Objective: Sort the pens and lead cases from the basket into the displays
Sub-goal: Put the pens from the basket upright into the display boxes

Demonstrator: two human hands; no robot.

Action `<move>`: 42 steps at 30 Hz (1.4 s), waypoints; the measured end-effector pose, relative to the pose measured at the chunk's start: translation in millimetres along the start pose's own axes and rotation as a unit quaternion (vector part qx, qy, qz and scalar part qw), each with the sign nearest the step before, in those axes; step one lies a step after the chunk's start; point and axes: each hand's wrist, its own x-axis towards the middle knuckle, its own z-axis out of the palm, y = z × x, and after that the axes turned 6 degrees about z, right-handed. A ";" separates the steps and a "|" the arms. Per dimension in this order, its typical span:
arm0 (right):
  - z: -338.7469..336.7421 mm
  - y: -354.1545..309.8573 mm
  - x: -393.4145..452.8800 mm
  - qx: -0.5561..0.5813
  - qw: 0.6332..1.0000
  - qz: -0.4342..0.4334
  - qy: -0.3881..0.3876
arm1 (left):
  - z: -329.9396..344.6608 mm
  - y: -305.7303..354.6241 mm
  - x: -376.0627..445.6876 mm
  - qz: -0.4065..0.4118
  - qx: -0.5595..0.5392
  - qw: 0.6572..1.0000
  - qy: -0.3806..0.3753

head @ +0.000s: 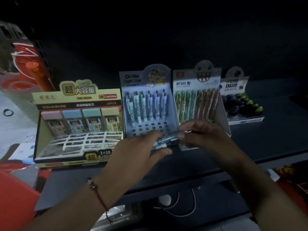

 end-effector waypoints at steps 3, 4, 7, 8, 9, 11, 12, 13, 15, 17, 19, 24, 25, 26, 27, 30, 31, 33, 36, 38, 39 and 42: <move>-7.8 1.0 -1.9 0.043 0.998 0.014 0.035 | 1.2 0.8 0.0 0.010 0.019 1.000 -0.001; -11.0 0.4 -3.0 0.056 0.997 0.020 0.056 | 1.4 1.3 0.0 0.012 0.018 1.000 0.001; -23.9 1.6 -4.4 0.089 0.990 0.039 0.103 | 1.6 2.7 0.7 0.012 0.012 1.000 0.020; -27.8 2.1 -3.7 0.120 0.986 0.042 0.107 | 1.5 3.3 1.3 0.008 0.010 0.999 0.030; -31.2 2.5 -3.0 0.164 0.980 0.047 0.106 | 1.1 4.6 1.2 0.002 0.007 0.999 0.037; -35.1 1.5 1.3 0.262 0.959 0.058 0.093 | 0.7 6.4 0.5 -0.008 0.007 0.999 0.043; -36.2 0.5 3.3 0.297 0.949 0.062 0.088 | 0.2 7.2 1.1 -0.010 -0.002 0.999 0.039; -36.5 0.3 4.5 0.319 0.942 0.061 0.084 | -0.2 8.3 1.6 -0.011 -0.013 0.999 0.030; -35.0 1.2 9.6 0.341 0.936 0.040 0.081 | 0.2 8.9 2.1 -0.014 -0.017 1.000 0.017; -30.7 1.9 15.8 0.333 0.939 0.025 0.082 | 0.7 10.0 3.8 -0.013 -0.022 1.000 0.015; -25.0 3.5 21.6 0.311 0.946 0.010 0.088 | 2.7 10.0 4.0 -0.008 -0.041 0.999 0.026; -3.9 -4.2 27.9 0.232 0.966 -0.051 0.097 | 7.0 4.6 0.5 -0.006 -0.078 0.997 0.021; 1.7 -7.7 28.2 0.206 0.970 -0.059 0.110 | 6.8 2.9 0.4 -0.008 -0.073 0.997 0.014; 7.6 -10.6 29.0 0.184 0.973 -0.067 0.125 | 5.8 1.3 0.9 -0.012 -0.064 0.998 0.007; 13.3 -12.6 30.9 0.165 0.973 -0.078 0.140 | 4.9 -0.2 1.5 -0.016 -0.054 0.998 -0.001; 29.5 -15.1 36.5 0.096 0.976 -0.114 0.162 | 3.7 -3.1 3.0 -0.026 -0.043 0.998 -0.023; 34.3 -14.6 38.9 0.071 0.976 -0.129 0.159 | 3.3 -3.7 3.3 -0.028 -0.044 0.998 -0.026; 42.6 -13.9 42.9 0.031 0.976 -0.155 0.153 | 3.5 -4.2 3.6 -0.030 -0.042 0.998 -0.028; 52.9 -14.8 50.0 0.008 0.974 -0.168 0.150 | 3.1 -4.7 3.1 -0.032 -0.030 0.999 -0.024; 58.7 -16.0 55.7 0.006 0.974 -0.170 0.148 | 2.1 -6.4 1.9 -0.032 -0.023 0.999 -0.021; 61.1 -16.2 58.6 0.003 0.974 -0.172 0.147 | 1.4 -7.6 1.2 -0.031 -0.023 0.999 -0.021; 68.6 -14.9 66.5 -0.008 0.973 -0.184 0.137 | -0.1 -11.9 -1.3 -0.033 -0.032 0.998 -0.030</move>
